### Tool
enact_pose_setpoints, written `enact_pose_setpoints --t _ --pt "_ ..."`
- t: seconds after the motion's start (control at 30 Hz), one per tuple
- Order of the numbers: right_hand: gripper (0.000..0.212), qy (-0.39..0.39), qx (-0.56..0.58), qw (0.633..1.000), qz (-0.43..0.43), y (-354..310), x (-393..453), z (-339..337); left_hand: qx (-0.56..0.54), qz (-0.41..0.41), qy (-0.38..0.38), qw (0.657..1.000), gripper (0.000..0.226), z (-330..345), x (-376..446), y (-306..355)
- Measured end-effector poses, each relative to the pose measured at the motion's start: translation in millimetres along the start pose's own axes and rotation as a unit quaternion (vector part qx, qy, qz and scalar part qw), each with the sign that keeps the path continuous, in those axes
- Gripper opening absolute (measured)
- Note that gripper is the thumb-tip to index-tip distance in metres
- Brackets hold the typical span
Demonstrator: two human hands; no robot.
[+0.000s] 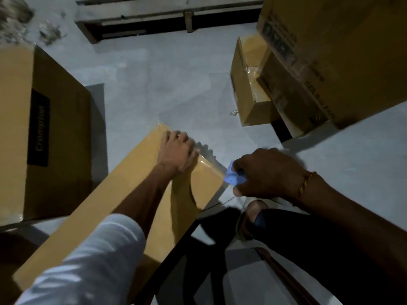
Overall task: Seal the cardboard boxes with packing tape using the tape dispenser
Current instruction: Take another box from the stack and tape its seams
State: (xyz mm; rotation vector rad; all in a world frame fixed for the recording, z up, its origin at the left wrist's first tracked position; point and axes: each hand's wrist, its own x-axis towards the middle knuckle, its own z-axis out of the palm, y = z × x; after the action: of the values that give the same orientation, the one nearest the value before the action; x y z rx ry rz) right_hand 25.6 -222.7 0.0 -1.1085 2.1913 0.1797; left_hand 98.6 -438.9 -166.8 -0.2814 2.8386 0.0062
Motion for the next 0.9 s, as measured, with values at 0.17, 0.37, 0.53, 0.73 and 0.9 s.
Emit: enact_pose_setpoints --t 0.17,0.37,0.53,0.73,0.9 --pt "0.062 -0.013 0.029 0.999 -0.016 -7 20 0 -0.091 -0.115 -0.031 0.989 0.049 -4 42 -65" --pt "0.063 -0.011 0.001 1.000 -0.016 8 31 -21 -0.135 -0.169 -0.050 0.975 0.050 6 43 -64" --pt "0.057 0.018 0.017 0.999 0.024 27 29 -38 -0.080 -0.068 -0.027 0.994 0.064 13 -1 9" --pt "0.053 0.046 0.039 0.998 0.027 29 21 -40 -0.075 0.103 -0.006 0.992 0.043 27 -34 99" --pt "0.052 0.065 0.059 0.996 0.015 25 14 -36 -0.132 0.093 0.035 0.986 0.029 32 -32 102"
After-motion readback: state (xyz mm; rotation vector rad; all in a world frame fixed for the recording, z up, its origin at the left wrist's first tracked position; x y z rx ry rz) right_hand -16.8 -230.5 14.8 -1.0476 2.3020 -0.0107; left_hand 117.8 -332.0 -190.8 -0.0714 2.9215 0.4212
